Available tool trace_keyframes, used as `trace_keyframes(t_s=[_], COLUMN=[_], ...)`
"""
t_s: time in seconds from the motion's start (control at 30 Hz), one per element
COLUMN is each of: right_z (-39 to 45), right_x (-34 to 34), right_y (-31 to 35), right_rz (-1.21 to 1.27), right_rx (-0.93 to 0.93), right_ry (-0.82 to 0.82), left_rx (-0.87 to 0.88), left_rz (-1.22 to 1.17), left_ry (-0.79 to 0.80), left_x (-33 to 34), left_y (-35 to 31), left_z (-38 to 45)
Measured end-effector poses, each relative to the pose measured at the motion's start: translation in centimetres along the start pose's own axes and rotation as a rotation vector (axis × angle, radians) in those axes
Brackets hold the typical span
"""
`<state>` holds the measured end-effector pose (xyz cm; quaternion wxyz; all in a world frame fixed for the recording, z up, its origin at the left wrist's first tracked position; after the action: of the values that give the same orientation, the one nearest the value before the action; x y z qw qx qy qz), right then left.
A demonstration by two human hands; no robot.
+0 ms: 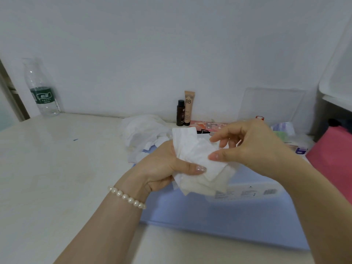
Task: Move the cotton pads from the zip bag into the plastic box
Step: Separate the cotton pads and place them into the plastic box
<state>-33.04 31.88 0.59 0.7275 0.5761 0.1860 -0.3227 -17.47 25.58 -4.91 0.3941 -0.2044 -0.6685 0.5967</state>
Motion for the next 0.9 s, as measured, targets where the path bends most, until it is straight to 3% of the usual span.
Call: trace_keyframes(t_s=[0.37,0.67,0.9], right_z=[-0.2,0.1,0.3], right_x=[1.0,-3.3,-1.2], right_y=[0.4,-1.0,-0.8], right_rz=[-0.085,0.853,0.852], right_rx=[-0.195,0.112,0.182], right_ry=[-0.106,-0.107,0.025], left_rx=[0.037,0.059,0.106], left_rz=[0.008,-0.055,-0.185], left_ry=[-0.012,-0.092,-0.109], left_x=[0.0,-0.1,0.1], left_y=[-0.1,-0.1,0.1], left_z=[0.0,0.1,0.5])
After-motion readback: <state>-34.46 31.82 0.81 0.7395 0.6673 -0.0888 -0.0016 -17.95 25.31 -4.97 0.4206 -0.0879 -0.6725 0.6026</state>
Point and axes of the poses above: each hand's wrist, its own z-axis towards the middle knuckle, its own x-axis out of the palm, y = z × x, the point moved 2 cm from there along z, towards the middle knuckle, and after that the axes turned 2 degrees about -z, right-handed, at the moved point
